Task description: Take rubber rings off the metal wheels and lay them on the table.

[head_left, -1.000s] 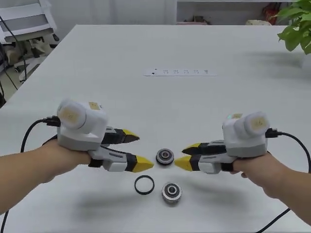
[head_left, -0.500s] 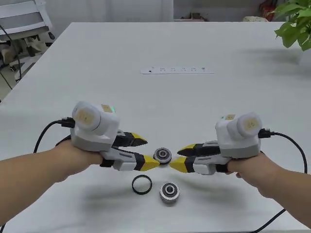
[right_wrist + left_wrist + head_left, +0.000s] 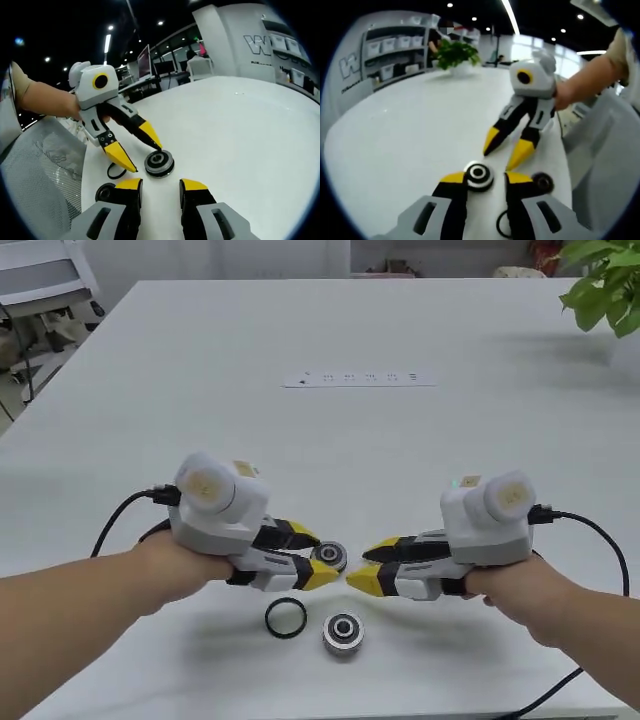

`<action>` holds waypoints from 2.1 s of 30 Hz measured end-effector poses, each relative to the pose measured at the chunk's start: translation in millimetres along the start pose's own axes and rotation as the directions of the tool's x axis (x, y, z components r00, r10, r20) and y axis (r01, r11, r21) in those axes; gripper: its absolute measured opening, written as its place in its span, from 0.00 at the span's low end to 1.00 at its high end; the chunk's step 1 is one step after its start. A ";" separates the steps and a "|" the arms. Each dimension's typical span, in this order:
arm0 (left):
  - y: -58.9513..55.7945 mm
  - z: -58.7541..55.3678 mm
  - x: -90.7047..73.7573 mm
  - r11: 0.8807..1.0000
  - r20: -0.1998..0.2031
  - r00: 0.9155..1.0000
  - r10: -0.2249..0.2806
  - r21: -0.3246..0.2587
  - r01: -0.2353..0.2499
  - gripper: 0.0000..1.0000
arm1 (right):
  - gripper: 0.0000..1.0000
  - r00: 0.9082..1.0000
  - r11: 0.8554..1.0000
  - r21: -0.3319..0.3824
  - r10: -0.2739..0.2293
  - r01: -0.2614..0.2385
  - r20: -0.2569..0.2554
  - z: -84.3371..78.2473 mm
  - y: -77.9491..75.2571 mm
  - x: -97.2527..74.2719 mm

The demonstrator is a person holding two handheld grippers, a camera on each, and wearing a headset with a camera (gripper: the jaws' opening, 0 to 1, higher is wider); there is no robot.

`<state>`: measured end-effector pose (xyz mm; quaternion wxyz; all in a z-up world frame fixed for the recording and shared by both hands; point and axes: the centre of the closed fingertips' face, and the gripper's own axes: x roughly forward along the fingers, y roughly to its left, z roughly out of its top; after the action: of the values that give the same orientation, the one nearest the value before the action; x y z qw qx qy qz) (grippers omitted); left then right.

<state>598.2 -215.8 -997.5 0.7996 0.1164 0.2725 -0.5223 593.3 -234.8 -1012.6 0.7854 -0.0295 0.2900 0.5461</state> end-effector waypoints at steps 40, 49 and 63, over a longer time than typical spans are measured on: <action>9.5 0.1 4.2 0.995 -0.001 0.996 0.091 0.048 -0.091 0.14 | 0.28 0.999 0.988 -0.147 -0.044 0.043 -0.004 12.1 3.4 28.6; 9.8 0.0 4.2 0.994 -0.001 0.996 0.094 0.055 -0.094 0.13 | 0.23 0.998 0.986 -0.158 -0.060 0.060 0.004 9.7 1.5 24.4; 10.5 -0.3 4.1 0.993 0.007 0.994 0.108 0.042 -0.108 0.13 | 0.13 0.997 0.981 -0.180 -0.078 0.072 -0.027 3.6 0.0 16.6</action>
<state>608.8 -214.3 -1001.1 0.8247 0.1464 0.2528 -0.4842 598.8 -219.6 -1017.7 0.7945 -0.1201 0.2520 0.5393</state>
